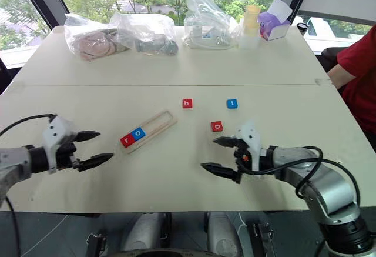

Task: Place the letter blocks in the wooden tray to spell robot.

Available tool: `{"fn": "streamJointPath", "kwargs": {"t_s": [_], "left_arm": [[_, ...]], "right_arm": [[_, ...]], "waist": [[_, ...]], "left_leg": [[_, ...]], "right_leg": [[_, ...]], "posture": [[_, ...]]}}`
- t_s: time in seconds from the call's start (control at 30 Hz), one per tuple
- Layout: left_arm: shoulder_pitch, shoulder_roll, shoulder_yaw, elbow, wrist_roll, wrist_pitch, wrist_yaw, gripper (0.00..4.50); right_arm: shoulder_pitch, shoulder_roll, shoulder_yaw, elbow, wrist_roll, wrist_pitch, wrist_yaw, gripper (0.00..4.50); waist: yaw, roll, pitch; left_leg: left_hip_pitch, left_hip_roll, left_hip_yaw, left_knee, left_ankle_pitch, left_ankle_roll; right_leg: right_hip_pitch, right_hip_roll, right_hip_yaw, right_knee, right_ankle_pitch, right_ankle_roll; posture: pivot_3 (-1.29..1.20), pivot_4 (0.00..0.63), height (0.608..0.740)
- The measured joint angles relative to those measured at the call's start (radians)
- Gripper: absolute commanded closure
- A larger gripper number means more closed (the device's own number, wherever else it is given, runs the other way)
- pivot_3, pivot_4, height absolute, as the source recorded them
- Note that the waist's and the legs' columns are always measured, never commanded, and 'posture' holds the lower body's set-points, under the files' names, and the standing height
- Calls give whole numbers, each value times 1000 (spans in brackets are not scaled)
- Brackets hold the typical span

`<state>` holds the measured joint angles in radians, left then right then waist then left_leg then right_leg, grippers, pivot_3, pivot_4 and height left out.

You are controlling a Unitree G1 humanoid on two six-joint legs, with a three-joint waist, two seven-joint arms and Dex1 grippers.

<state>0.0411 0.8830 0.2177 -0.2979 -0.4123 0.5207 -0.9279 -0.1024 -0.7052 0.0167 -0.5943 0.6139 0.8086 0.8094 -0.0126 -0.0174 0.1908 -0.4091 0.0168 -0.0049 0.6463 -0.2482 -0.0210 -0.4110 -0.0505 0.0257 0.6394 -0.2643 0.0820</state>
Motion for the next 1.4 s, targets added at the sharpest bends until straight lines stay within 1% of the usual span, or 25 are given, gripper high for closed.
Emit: {"fn": "streamJointPath", "kwargs": {"t_s": [0.17, 0.27, 0.37, 0.5, 0.87, 0.9, 0.97, 1.0, 1.1, 1.2, 1.3, 1.37, 1.4], "left_arm": [[-102, -61, -112, 94, 78, -71, 23, 0], [-131, -84, -161, 136, 122, -118, 32, 0], [-139, -104, -170, 143, 141, -143, 36, 0], [-136, -130, -197, 156, 151, -153, 42, 0], [-124, -168, -202, 159, 161, -156, 48, 0], [-122, -170, -202, 160, 161, -157, 49, 546], [-119, -176, -201, 159, 159, -159, 45, 1259], [-117, -177, -201, 160, 159, -162, 45, 1380], [-116, -162, -208, 161, 174, -194, 42, 1380], [-127, -121, -221, 161, 192, -230, 15, 1380], [-175, -45, -244, 170, 191, -275, -100, 1380], [-255, -13, -279, 193, 185, -317, -206, 1380], [-297, -12, -295, 211, 185, -338, -251, 1380]], "right_arm": [[-25, 50, 33, -35, -1, 44, -99, 23], [-26, 76, 34, -46, 2, 90, -162, 23], [-24, 102, 32, -52, 20, 121, -207, 23], [-23, 102, 33, -52, 18, 122, -231, 23], [2, 99, 34, -37, -13, 82, -237, 23], [1, 99, 34, -34, -13, 80, -238, 0], [1, 99, 34, -31, -13, 80, -239, 0], [1, 99, 34, -30, -13, 80, -241, 0], [1, 97, 29, -29, -13, 80, -243, 0], [8, 96, -25, -23, -10, 79, -256, 0], [28, 97, -127, 18, -9, 59, -274, 0], [37, 95, -181, 38, -9, 54, -274, 0], [41, 95, -192, 44, -10, 50, -274, 0]], "waist": [[2, 0, 0], [1, 0, 0], [1, 0, 0], [1, 0, -1], [2, 1, -3], [2, 1, -3], [2, 2, -4], [2, 2, -5], [1, 2, -6], [0, 2, -6], [1, 1, -5], [6, 1, -5], [7, 1, -5]], "left_leg": [[0, 0, 0, 1, 0, 0], [0, 0, 0, 1, 0, 0], [1, 0, 0, 1, 0, 0], [2, 0, 0, 2, 0, 0], [2, -1, 0, 2, 0, 0], [3, -1, 0, 2, 0, 0], [3, -1, 0, 3, 0, 0], [3, -1, 0, 3, 0, 0], [3, -1, 0, 3, 0, 0], [3, -1, 0, 2, 0, 0], [2, 0, 0, 2, 0, 0], [2, -1, 0, 3, 0, 0], [2, -1, 0, 3, 0, 0]], "right_leg": [[1, 0, 0, 0, 0, 0], [1, 0, 0, 0, 0, 0], [1, 0, 0, 2, 0, 0], [2, 0, 0, 3, 0, 0], [2, 1, 0, 4, 0, 1], [2, 1, 0, 5, 0, 1], [3, 1, 0, 5, 0, 1], [3, 1, 0, 5, 0, 1], [3, 1, 0, 5, 0, 1], [2, 2, 0, 5, 0, 1], [1, 2, 0, 5, 0, 0], [1, 3, -1, 5, 0, 0], [1, 3, -1, 5, 0, 0]], "posture": [[0, 150, 740], [0, 150, 740], [0, 150, 740], [0, 150, 740], [0, 150, 740], [0, 150, 740], [0, 150, 740], [0, 150, 740], [0, 150, 740], [0, 150, 740], [0, 150, 740], [0, 150, 740], [0, 150, 740]]}}
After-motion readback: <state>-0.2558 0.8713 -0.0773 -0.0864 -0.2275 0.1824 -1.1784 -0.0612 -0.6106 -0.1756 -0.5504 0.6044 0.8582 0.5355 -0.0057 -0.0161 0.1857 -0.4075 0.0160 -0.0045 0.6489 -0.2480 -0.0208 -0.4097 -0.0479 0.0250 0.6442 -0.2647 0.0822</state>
